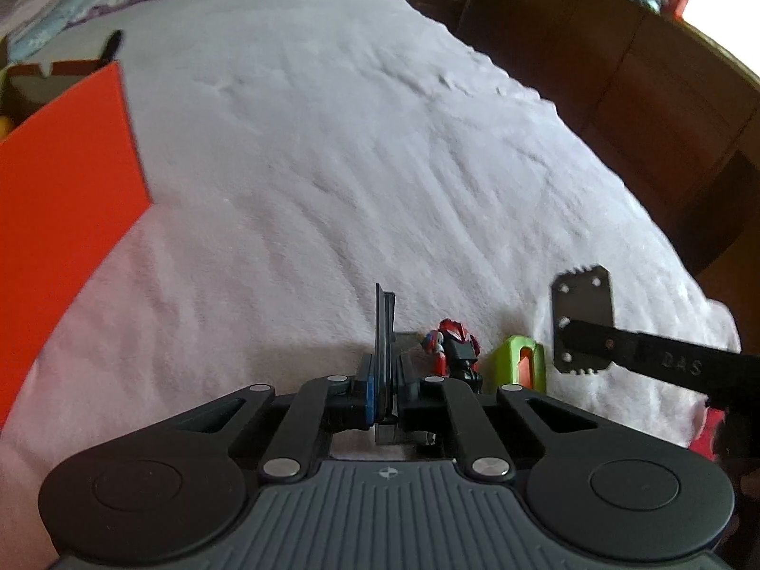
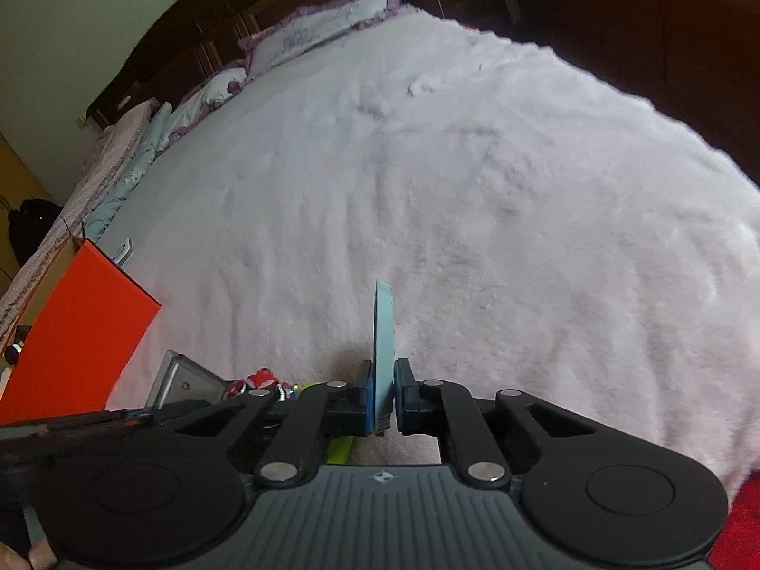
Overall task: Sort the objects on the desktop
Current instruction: 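Carry the black stand and blue-grey plate to the box and open both grippers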
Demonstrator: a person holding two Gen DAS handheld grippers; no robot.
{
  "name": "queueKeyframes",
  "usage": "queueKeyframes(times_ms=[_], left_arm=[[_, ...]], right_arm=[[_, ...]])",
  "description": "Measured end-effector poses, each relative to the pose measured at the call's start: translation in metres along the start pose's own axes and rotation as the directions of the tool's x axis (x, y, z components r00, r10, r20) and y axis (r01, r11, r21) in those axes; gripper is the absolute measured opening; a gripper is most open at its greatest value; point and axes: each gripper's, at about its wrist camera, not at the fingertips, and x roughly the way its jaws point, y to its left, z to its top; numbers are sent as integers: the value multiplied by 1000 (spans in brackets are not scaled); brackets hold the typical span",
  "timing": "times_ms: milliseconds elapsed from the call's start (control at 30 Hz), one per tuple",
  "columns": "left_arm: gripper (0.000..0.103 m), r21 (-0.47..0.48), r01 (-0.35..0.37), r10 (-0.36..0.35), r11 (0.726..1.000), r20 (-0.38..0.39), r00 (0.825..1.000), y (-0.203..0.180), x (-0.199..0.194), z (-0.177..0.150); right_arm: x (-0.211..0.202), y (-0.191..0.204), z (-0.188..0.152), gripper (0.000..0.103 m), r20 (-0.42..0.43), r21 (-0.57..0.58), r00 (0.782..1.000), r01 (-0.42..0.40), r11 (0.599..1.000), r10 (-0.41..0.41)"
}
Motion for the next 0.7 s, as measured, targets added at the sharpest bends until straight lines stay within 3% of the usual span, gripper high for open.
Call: queueKeyframes(times_ms=[367, 533, 700], left_arm=[[10, -73, -17, 20, 997, 45, 999, 12, -49, -13], [10, -89, -43, 49, 995, 65, 997, 22, -71, -19], [10, -113, -83, 95, 990, 107, 990, 43, -98, -13]], right_arm=[[-49, 15, -16, 10, -27, -53, 998, -61, 997, 60], [-56, 40, -26, 10, -58, -91, 993, -113, 989, 108], [-52, 90, -16, 10, -88, -164, 977, -206, 965, 194]])
